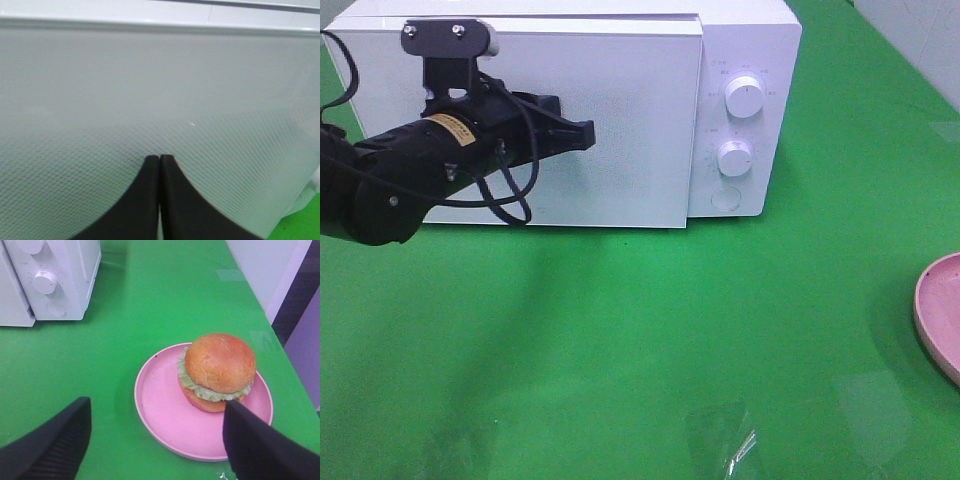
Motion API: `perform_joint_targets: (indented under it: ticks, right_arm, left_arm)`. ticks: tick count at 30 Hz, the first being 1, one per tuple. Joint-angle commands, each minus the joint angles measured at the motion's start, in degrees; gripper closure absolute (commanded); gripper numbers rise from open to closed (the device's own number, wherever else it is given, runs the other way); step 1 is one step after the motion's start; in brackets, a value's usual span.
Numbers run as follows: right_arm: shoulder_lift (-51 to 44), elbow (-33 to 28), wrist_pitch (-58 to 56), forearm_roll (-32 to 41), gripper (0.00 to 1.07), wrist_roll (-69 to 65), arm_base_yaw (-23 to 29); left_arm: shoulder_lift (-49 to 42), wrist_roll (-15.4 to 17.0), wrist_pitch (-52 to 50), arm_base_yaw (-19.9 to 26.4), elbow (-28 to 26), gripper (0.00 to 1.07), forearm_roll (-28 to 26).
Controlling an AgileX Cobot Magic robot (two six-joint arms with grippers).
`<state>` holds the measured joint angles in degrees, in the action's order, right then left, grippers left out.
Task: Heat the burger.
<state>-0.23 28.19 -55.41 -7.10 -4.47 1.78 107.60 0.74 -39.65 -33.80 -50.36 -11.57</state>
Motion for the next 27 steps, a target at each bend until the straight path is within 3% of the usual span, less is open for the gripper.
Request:
perform_joint_targets:
  ticks: [1,9,12,20,25,26,27]
  right_arm:
    - [-1.55,-0.17,0.4,0.11,0.37,0.06,-0.29]
    - [-1.55,-0.17,0.4,0.11,0.37,0.06,-0.29]
    - [-1.55,-0.17,0.4,0.11,0.37,0.06,-0.29]
    - [-1.55,-0.17,0.4,0.11,0.37,0.06,-0.29]
    - [-1.55,-0.17,0.4,0.11,0.37,0.06,-0.29]
    - [-1.55,-0.17,0.4,0.11,0.37,0.06,-0.29]
    - [-1.55,-0.17,0.4,0.11,0.37,0.06,-0.29]
  left_arm:
    - [1.38,-0.74,0.11,-0.29,-4.53,1.07,-1.26]
    - [4.41,-0.74,1.49,-0.29,-9.34,1.07,-1.72]
    - [5.9,-2.35,1.78,-0.23,-10.66,1.07,-3.61]
    - [5.84,-3.5,4.76,-0.46,-11.06,1.07,-5.1]
    - [1.95,-3.5,23.55,-2.06,-11.06,1.06,-5.21]
    - [1.95,-3.5,23.55,-2.06,-11.06,1.06,-5.21]
    - [0.57,-3.5,30.31,-2.46,-11.06,1.01,-5.1]
